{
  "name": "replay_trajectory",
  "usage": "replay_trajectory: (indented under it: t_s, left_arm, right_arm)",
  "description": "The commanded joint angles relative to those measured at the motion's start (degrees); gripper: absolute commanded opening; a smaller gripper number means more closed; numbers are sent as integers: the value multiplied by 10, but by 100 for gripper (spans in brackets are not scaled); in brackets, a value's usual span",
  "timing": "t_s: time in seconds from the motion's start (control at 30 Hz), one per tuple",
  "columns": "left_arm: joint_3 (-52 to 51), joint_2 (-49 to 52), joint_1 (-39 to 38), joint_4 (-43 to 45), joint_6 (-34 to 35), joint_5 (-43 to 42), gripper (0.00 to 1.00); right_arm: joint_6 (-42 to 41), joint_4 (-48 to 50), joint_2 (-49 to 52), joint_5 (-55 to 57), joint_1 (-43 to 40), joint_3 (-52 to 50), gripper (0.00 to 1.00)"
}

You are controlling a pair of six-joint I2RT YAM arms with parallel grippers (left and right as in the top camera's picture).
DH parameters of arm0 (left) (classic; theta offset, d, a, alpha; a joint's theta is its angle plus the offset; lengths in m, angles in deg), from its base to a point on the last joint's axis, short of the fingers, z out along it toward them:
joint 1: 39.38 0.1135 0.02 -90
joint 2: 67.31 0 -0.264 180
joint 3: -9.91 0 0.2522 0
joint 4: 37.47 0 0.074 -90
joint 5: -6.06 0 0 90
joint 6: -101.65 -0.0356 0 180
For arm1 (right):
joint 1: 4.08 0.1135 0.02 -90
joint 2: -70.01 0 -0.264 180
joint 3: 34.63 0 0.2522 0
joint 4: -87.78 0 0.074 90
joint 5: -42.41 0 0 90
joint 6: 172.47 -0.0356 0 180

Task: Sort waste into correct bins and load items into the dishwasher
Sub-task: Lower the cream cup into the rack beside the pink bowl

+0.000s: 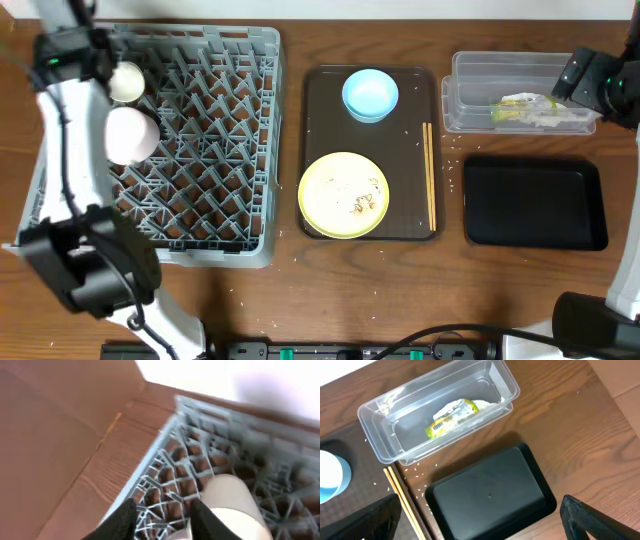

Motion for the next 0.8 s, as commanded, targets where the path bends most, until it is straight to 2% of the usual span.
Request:
replay_trajectory:
  t_s: [0.0,0.1,0.2,0.37,0.43,0.53,0.77]
  left_arm:
    - [10,2,49,-8,118,-63,29]
    - [10,15,85,-6,146,-165,25]
    - [10,39,111,-6,163,-216,20]
    - [10,83,127,-3,162,-316,19]
    - [10,93,127,1,162,-353,13]
    - [10,98,127,3,163,-380,9]
    - [10,106,127,0,163,-381,8]
  right_arm:
    - [4,-4,2,4,1,1,99]
    - [4,-3,2,4,1,1,99]
    - [4,-2,2,4,1,1,99]
    - [4,2,2,4,1,1,99]
    - [4,2,2,4,1,1,99]
    - [4,2,2,4,1,1,99]
    - [4,2,2,4,1,1,99]
